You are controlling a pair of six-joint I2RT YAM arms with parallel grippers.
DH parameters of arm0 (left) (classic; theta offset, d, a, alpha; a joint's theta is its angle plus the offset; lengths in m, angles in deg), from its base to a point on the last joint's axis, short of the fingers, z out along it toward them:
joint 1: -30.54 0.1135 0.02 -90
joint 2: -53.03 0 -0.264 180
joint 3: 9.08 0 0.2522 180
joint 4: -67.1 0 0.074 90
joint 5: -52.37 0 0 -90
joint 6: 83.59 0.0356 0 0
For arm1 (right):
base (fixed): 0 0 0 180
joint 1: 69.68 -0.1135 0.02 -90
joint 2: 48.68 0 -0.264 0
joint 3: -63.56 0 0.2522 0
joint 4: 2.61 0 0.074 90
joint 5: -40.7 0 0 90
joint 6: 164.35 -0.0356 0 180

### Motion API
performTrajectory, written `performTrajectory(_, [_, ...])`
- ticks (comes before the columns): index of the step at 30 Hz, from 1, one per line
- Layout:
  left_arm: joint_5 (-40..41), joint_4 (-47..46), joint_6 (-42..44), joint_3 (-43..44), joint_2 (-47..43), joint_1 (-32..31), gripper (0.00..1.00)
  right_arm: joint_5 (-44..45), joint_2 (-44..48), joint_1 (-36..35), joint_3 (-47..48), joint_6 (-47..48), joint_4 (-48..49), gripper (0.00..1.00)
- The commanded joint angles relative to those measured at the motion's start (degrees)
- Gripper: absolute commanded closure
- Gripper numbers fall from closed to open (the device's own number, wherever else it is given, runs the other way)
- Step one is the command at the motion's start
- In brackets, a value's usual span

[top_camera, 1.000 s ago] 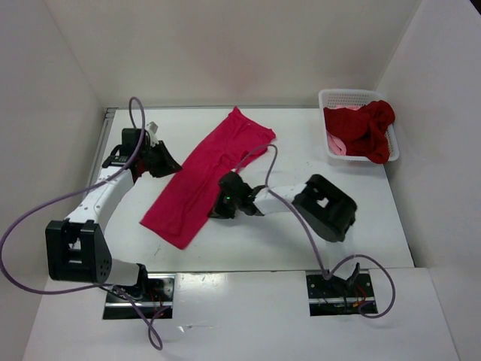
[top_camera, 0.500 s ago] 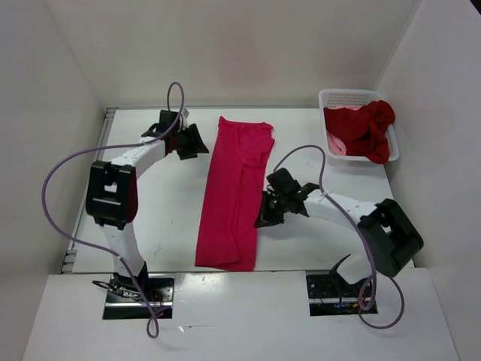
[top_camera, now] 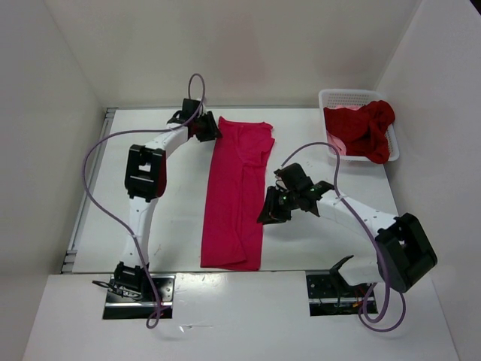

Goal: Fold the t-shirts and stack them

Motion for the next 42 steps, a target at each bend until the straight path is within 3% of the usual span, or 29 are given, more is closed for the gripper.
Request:
performTrajectory(1, [-0.5, 1.5, 1.1, 9.1, 6.0, -1.7, 0.54, -0.5, 2.2, 0.3, 1.0, 1.1, -0.3, 0.69])
performTrajectory(6, [-2.5, 2.9, -1.9, 19.9, 12.6, -2.2, 0.9, -1.2, 1.7, 3.5, 1.5, 1.7, 0.4, 0.69])
performTrajectory(8, [-2.0, 2.9, -3.9, 24.0, 14.1, -2.2, 0.98, -1.2, 0.5, 4.3, 1.5, 2.9, 0.5, 0.69])
performTrajectory(10, [1.2, 2.9, -5.2, 26.8, 14.9, -1.4, 1.0, -1.2, 0.0, 5.5, 1.0, 3.5, 0.5, 0.69])
performTrajectory(16, [0.6, 2.9, -10.2, 31.5, 16.6, 3.2, 1.0, -1.2, -1.3, 6.0, 1.0, 4.0, 0.5, 0.69])
performTrajectory(17, [0.6, 2.9, -10.2, 30.4, 15.7, 3.2, 0.91, -1.2, -1.3, 6.0, 1.0, 4.0, 0.5, 0.69])
performTrajectory(19, [0.6, 2.2, -9.4, 26.5, 13.5, 3.2, 0.81, -1.2, -1.3, 6.0, 1.0, 4.0, 0.5, 0.68])
performTrajectory(20, [1.2, 2.2, -8.9, 24.5, 12.7, 3.2, 0.69, -1.2, -1.3, 6.0, 1.6, 4.0, 0.5, 0.66])
performTrajectory(21, [1.3, 0.4, -8.3, 21.8, 9.6, 3.2, 0.41, -0.6, -1.3, 6.0, 1.6, 4.0, 0.5, 0.65])
performTrajectory(23, [1.3, -2.4, -8.3, 9.7, 4.9, 3.7, 0.25, 0.1, -1.3, 6.0, 2.2, 3.5, -0.2, 0.62])
performTrajectory(25, [2.6, -6.6, -6.5, 0.2, -3.8, 3.7, 0.15, 1.2, 0.3, 6.0, 1.3, 1.6, 0.7, 0.6])
performTrajectory(26, [3.7, -7.1, -5.8, -8.7, -9.9, 3.7, 0.15, 1.2, 1.1, 6.0, 0.3, 0.9, 1.5, 0.59])
performTrajectory(29, [5.1, -9.2, -5.3, -22.1, -22.1, 3.7, 0.19, 1.8, 4.8, 6.0, -3.7, -2.5, 4.7, 0.59])
performTrajectory(31, [4.6, -9.8, -6.1, -35.2, -30.5, 3.7, 0.4, 2.4, 7.3, 5.5, -6.9, -4.7, 6.1, 0.59])
performTrajectory(32, [4.6, -9.3, -7.1, -39.2, -33.4, 3.7, 0.59, 3.1, 8.7, 4.7, -7.7, -5.5, 6.7, 0.62])
performTrajectory(33, [5.1, -9.3, -8.5, -46.7, -36.0, 3.7, 0.65, 3.7, 9.4, 4.1, -9.2, -6.8, 7.2, 0.65])
performTrajectory(36, [7.5, -3.8, -9.8, -54.4, -46.6, 0.9, 0.79, 4.3, 10.9, 2.7, -11.8, -9.2, 8.1, 0.78])
performTrajectory(39, [12.5, 3.5, -15.6, -60.9, -54.2, -1.0, 0.83, 5.4, 11.9, 1.2, -13.4, -11.7, 8.8, 0.79])
performTrajectory(42, [3.7, 4.0, -16.4, -68.5, -60.9, -1.0, 0.78, 7.0, 13.7, -1.6, -14.9, -13.5, 10.1, 0.79])
